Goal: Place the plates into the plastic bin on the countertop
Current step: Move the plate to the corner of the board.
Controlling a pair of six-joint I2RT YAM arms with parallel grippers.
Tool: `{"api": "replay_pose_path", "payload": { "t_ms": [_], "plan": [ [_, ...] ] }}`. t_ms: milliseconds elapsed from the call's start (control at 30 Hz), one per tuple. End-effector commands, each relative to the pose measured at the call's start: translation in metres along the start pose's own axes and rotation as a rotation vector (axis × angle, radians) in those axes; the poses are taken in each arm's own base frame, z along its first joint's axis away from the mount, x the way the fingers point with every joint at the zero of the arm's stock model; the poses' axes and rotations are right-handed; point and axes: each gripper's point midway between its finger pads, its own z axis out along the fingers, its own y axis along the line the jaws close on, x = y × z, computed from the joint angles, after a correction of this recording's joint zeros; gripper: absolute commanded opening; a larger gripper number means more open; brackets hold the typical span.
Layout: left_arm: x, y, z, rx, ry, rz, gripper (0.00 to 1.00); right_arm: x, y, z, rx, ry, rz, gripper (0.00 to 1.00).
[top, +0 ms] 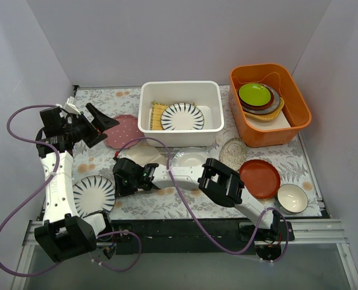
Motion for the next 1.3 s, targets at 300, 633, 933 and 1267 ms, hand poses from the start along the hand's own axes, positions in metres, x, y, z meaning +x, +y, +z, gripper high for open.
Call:
{"api": "replay_pose_path", "payload": {
  "t_ms": [300,633,933,1267],
  "plan": [
    [0.005,-0.009,-0.006,0.048,-0.007,0.031,0.98,0.013,-0.005,0.012,0.034,0.045,-0.051,0.48],
    [0.004,-0.022,-0.010,0.095,-0.007,0.042,0.98,0.026,-0.023,0.038,0.158,0.087,-0.096,0.39],
    [0.006,-0.031,-0.012,0.146,0.000,0.044,0.98,0.028,-0.067,0.043,0.309,0.113,-0.150,0.15],
    [0.006,-0.036,-0.014,0.169,-0.004,0.052,0.98,0.009,-0.088,0.025,0.416,0.049,-0.210,0.01]
  ]
}}
